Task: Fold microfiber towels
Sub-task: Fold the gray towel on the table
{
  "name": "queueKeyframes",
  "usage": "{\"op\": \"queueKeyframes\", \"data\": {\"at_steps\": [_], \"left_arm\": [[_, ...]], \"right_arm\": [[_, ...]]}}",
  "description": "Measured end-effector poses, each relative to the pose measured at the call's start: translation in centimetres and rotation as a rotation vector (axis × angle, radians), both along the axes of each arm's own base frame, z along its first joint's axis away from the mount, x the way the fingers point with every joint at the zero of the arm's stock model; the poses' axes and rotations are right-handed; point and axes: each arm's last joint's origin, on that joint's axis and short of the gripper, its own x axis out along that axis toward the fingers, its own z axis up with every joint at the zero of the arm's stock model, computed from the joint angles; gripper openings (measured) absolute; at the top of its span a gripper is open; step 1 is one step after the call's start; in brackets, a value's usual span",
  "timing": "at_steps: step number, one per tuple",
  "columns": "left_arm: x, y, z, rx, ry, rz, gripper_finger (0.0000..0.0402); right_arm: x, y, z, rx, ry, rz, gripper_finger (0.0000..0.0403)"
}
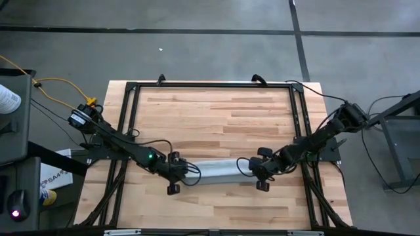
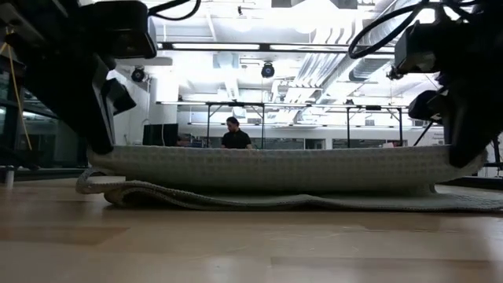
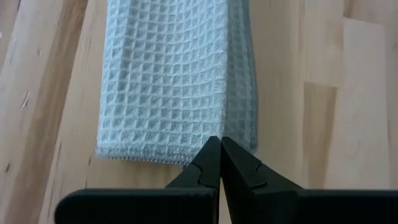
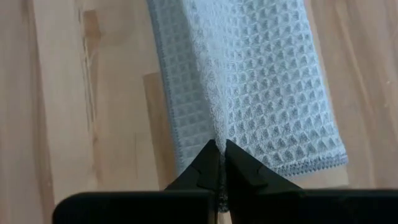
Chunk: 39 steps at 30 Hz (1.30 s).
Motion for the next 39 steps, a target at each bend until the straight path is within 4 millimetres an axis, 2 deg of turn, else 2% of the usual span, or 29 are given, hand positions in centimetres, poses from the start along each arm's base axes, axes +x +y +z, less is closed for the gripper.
{"op": "queueKeyframes", "data": {"at_steps": [33, 39], "left_arm": [[0.2, -0.1, 0.2, -0.028, -0.022, -0.026, 0.0000], [0.6, -0.3, -1.3, 0.010, 0.026, -0.038, 0.0000]], "right_arm": [[-0.1, 0.4, 0.0, 0.068, 0.032, 0.033, 0.0004], [0.1, 0.3, -0.8, 0.055, 0.058, 0.034, 0.0004]]}}
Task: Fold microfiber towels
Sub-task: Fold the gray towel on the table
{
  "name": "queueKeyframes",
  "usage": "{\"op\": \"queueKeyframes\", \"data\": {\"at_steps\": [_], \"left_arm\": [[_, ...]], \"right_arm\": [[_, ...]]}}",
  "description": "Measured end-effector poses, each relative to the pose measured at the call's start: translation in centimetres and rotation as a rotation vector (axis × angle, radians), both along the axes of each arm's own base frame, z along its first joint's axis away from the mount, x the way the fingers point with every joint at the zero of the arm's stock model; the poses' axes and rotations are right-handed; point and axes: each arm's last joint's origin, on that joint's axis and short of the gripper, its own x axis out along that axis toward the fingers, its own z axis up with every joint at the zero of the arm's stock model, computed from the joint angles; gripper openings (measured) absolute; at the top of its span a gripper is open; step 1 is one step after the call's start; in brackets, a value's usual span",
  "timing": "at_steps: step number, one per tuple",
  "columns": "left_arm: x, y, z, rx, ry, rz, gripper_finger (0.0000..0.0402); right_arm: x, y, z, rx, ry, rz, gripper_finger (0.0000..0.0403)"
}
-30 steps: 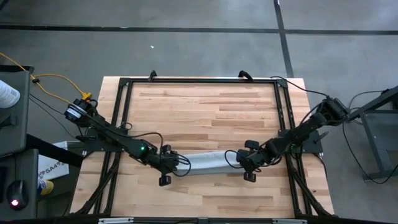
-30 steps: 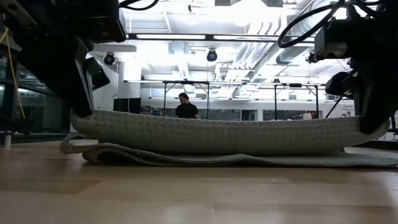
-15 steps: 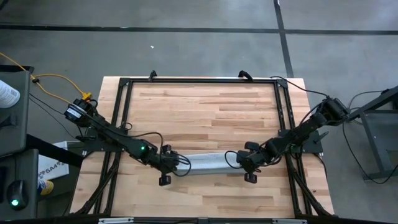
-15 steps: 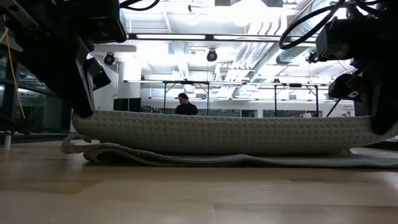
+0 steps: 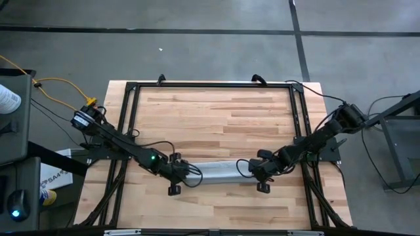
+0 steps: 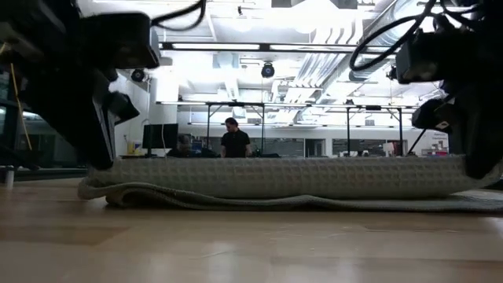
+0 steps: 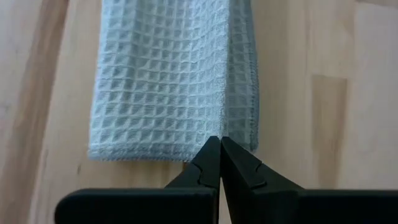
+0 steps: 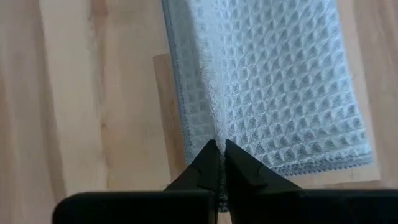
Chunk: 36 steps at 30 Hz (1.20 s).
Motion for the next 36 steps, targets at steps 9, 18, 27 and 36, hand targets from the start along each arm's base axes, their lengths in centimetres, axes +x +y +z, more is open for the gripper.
{"op": "queueKeyframes", "data": {"at_steps": [9, 18, 27, 36], "left_arm": [[0.20, -0.20, -0.74, -0.010, 0.024, -0.011, 0.0000], [0.18, -0.18, -0.76, -0.008, 0.028, -0.009, 0.0001], [0.18, -0.18, -0.76, -0.008, 0.026, -0.009, 0.0029], [0.19, -0.19, -0.76, -0.008, 0.024, -0.008, 0.0052]], "right_arm": [[0.33, 0.40, -0.49, 0.044, 0.009, 0.014, 0.0004], [0.55, 0.55, -0.37, 0.066, -0.013, 0.021, 0.0016], [0.60, 0.61, -0.33, 0.074, -0.019, 0.025, 0.0065], [0.57, 0.68, -0.32, 0.100, -0.005, 0.029, 0.0121]]}}
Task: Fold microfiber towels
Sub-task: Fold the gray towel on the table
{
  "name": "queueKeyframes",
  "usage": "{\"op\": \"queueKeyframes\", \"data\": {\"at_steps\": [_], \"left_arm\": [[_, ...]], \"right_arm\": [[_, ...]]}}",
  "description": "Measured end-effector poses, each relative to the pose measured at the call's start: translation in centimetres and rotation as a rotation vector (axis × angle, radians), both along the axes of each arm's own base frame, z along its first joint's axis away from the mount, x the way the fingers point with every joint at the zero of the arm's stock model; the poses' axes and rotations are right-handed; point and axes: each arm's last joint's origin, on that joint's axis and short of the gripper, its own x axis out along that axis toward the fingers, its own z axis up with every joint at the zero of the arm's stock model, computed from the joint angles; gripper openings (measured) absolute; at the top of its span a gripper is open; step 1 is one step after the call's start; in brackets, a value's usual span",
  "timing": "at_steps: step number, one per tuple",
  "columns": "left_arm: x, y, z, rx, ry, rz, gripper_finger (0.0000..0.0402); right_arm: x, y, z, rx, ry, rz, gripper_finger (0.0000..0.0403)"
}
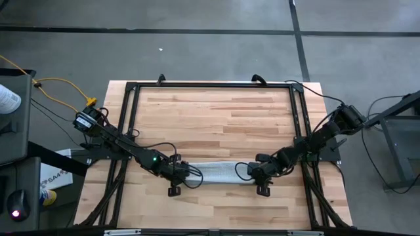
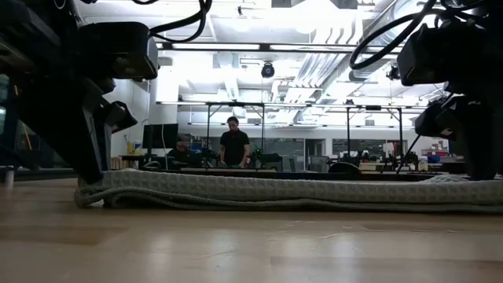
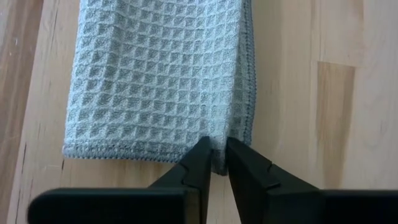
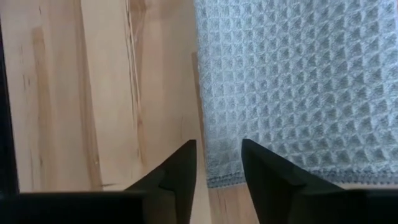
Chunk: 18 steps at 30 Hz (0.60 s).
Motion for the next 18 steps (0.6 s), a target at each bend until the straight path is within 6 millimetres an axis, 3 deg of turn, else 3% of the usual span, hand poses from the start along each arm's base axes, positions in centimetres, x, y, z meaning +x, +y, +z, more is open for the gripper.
{"op": "queueKeyframes", "data": {"at_steps": [8, 18], "left_arm": [[0.3, -0.3, 0.5, -0.029, -0.006, -0.018, 0.0099], [1.1, -0.7, 2.0, -0.007, -0.024, -0.059, 0.0143]], "right_arm": [[0.0, 0.1, 0.0, 0.016, 0.003, 0.006, 0.0148], [0.1, 0.1, 0.1, 0.020, -0.010, 0.024, 0.0154]]}}
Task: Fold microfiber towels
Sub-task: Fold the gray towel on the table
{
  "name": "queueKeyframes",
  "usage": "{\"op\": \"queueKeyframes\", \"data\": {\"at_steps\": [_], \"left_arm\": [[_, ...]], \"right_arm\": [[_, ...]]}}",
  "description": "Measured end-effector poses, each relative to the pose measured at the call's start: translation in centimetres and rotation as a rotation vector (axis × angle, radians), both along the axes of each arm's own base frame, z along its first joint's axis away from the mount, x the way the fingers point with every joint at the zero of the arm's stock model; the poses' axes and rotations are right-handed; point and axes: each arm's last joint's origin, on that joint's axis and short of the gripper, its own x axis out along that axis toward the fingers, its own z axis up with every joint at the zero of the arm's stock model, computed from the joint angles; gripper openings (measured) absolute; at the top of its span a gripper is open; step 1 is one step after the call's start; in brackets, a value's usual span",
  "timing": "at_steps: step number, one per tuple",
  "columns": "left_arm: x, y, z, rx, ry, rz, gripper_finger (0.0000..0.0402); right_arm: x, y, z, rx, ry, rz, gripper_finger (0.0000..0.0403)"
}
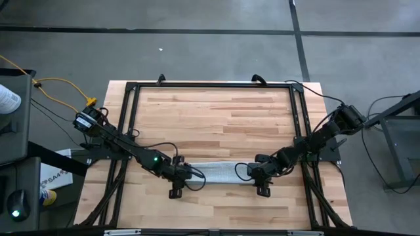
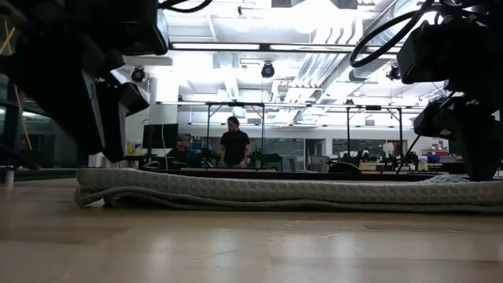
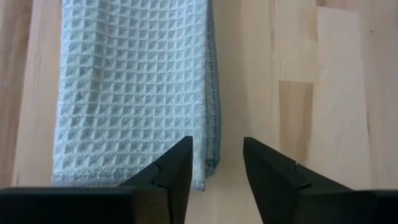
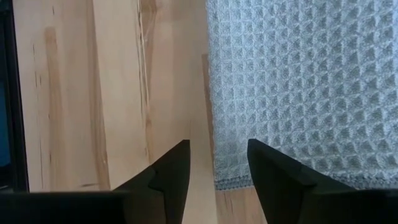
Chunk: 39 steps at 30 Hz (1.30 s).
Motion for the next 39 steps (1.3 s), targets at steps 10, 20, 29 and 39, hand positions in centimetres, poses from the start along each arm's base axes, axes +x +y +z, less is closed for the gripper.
{"op": "queueKeyframes", "data": {"at_steps": [10, 20, 29, 39], "left_arm": [[-0.3, 0.5, 0.6, 0.134, 0.059, 0.029, 0.0148], [-0.1, 1.0, 0.6, 0.252, 0.039, -0.063, 0.0148], [0.9, 3.5, 0.4, 0.224, 0.059, -0.009, 0.0132], [0.4, 3.8, -0.6, 0.169, 0.102, -0.032, 0.0007]], "right_arm": [[0.3, -0.4, 0.1, 0.040, 0.015, 0.018, 0.0157], [1.3, -2.1, 0.2, 0.083, 0.013, -0.037, 0.0150], [1.9, -2.7, 0.3, 0.060, -0.043, -0.050, 0.0108], [1.9, -2.8, 0.3, 0.035, -0.053, -0.064, 0.0006]]}}
